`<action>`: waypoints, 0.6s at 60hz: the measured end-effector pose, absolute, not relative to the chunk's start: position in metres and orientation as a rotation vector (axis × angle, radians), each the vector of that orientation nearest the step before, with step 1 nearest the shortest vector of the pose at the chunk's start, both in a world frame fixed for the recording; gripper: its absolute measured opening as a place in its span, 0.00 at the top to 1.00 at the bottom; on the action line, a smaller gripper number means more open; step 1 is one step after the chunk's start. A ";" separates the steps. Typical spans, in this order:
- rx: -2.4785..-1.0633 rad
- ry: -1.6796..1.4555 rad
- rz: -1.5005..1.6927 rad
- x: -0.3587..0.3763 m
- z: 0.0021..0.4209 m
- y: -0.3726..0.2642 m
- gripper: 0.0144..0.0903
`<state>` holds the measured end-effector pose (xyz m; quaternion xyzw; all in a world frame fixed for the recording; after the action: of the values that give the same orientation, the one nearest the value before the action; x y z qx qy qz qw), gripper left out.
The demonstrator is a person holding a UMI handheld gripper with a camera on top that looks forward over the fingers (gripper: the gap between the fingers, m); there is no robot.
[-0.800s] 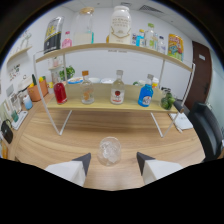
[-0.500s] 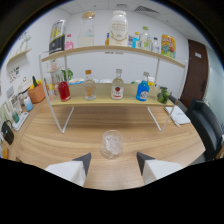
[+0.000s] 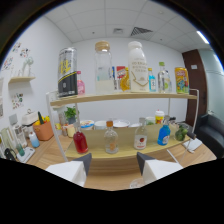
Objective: Make me a cup of Mount Fuji.
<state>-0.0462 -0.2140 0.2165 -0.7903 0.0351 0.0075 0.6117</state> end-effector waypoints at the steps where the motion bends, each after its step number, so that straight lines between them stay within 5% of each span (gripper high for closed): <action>1: -1.818 0.080 0.016 -0.046 0.218 -0.208 0.07; 11: -1.813 0.061 -0.003 -0.047 0.217 -0.158 0.09; 19: -1.834 0.046 -0.021 -0.050 0.201 -0.128 0.20; 36: -1.864 0.044 -0.056 -0.047 0.186 -0.104 0.70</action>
<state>-0.0468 -0.1039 0.1856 -0.8027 0.0188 -0.0241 0.5955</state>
